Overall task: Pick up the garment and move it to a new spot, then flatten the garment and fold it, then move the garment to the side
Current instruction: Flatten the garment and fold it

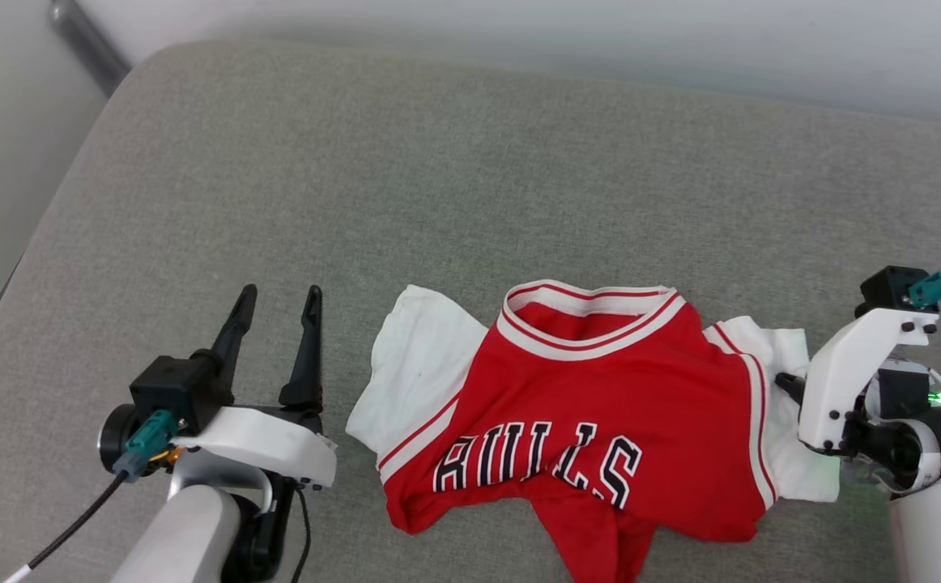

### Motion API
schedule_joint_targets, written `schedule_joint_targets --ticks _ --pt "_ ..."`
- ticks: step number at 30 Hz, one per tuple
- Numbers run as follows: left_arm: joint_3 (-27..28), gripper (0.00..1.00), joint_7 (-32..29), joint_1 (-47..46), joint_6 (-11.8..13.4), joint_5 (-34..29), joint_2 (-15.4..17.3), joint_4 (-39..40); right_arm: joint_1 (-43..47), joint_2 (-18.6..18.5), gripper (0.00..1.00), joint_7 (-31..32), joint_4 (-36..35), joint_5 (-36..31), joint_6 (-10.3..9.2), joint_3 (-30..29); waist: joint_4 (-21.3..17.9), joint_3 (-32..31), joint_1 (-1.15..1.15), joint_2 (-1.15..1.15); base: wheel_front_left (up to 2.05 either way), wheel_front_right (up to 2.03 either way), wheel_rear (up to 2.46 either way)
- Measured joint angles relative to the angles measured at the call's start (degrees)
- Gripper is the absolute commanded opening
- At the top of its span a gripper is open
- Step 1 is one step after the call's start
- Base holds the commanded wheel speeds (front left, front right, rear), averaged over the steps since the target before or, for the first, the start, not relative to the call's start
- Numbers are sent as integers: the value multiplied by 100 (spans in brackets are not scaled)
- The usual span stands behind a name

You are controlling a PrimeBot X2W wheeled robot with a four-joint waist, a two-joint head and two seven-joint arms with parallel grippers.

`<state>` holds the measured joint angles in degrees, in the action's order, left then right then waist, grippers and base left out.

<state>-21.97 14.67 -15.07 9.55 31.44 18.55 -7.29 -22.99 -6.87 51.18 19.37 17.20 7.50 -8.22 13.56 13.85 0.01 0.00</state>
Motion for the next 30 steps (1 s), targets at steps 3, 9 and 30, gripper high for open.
schedule_joint_targets --ticks 3,9,30 --pt "11 100 -176 -16 -66 24 140 -52 41 -10 0 -301 -81 8 0 121 -89 -127 0 0 0 0 0" --pt "60 100 -942 -410 -413 403 443 -234 160 -14 0 -632 -443 31 0 105 -358 -392 0 0 0 0 0" --pt "-446 100 -5016 -1886 -1619 2183 1155 -2172 362 331 0 -713 -1332 20 0 294 -1585 98 0 0 0 0 0"
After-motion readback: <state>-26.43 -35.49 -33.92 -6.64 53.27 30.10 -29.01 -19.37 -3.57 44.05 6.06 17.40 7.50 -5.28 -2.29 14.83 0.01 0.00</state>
